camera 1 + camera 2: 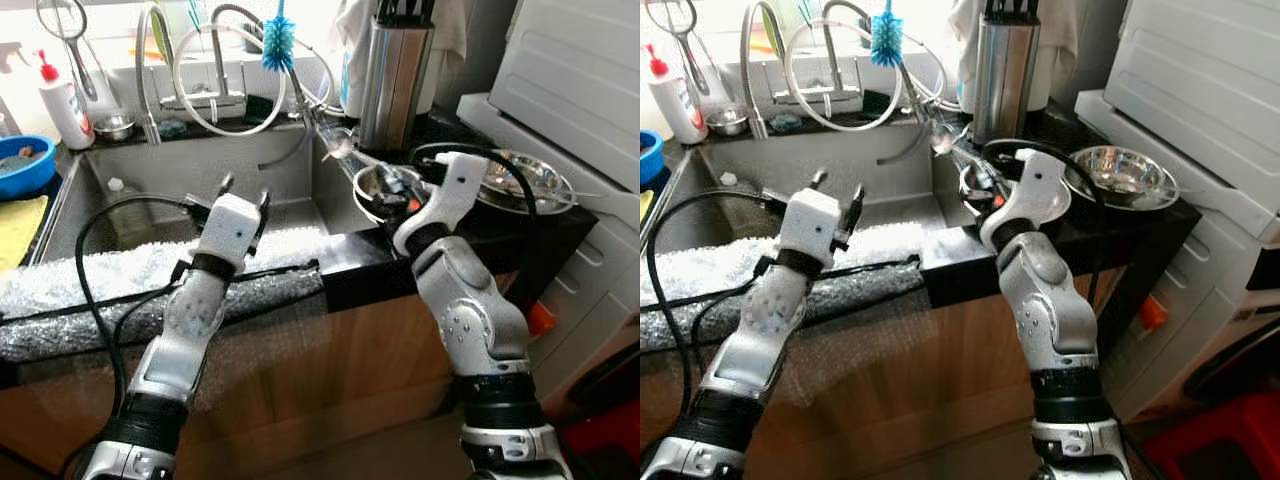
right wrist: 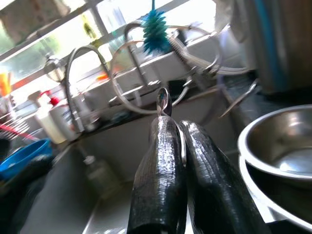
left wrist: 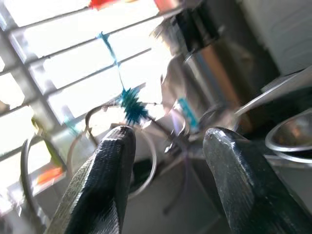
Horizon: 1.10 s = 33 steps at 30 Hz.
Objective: Kitchen organization
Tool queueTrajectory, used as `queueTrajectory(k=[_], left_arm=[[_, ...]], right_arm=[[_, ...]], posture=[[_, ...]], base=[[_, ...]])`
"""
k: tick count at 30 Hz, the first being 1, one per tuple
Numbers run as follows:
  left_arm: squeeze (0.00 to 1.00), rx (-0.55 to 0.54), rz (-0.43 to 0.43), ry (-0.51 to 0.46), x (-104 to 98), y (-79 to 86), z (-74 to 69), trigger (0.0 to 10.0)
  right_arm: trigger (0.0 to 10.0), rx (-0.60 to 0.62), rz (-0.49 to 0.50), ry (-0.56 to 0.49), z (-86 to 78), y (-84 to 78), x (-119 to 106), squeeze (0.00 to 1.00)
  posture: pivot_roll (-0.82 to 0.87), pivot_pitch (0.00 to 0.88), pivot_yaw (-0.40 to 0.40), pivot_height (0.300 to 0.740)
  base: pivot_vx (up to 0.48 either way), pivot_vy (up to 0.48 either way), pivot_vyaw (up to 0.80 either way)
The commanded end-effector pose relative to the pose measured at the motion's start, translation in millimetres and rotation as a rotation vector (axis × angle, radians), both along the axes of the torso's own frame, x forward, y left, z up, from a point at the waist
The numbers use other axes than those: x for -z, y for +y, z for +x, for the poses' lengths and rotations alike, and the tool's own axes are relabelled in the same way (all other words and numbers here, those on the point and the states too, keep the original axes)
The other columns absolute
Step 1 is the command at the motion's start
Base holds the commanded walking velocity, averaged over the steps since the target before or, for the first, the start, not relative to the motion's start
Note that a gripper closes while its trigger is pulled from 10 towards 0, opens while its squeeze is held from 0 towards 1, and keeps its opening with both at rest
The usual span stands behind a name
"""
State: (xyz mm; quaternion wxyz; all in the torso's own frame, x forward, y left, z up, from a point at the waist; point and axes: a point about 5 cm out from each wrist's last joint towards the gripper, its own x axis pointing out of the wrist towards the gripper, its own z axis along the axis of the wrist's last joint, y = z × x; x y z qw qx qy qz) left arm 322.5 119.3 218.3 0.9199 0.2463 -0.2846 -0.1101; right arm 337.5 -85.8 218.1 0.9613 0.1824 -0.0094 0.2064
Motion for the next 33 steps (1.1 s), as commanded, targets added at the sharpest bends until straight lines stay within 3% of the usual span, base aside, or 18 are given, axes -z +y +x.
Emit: queueTrajectory(k=[1,13,33], left_arm=[[0.00,0.026,0.061,-0.030,-4,-6.0,-2.3,10.0],[0.00,0.083,0.166,-0.028,1,-16.0,-3.5,10.0],[0.00,0.103,0.230,-0.005,9,-25.3,-4.2,10.0]], right_arm=[[10.0,-0.025,-0.003,-0.033,-1.6,3.6,-13,0.00],[10.0,-0.067,-0.038,0.005,-4.5,5.7,-16,0.00],[10.0,-0.206,-0.141,0.005,-17.9,22.9,-22,0.00]], posture=[[-0.09,0.000,-0.044,0.740],[-0.09,0.006,-0.039,0.740],[-0.10,0.000,-0.035,0.740]], base=[[0.000,0.000,0.00],[0.000,0.000,0.00],[0.000,0.000,0.00]])
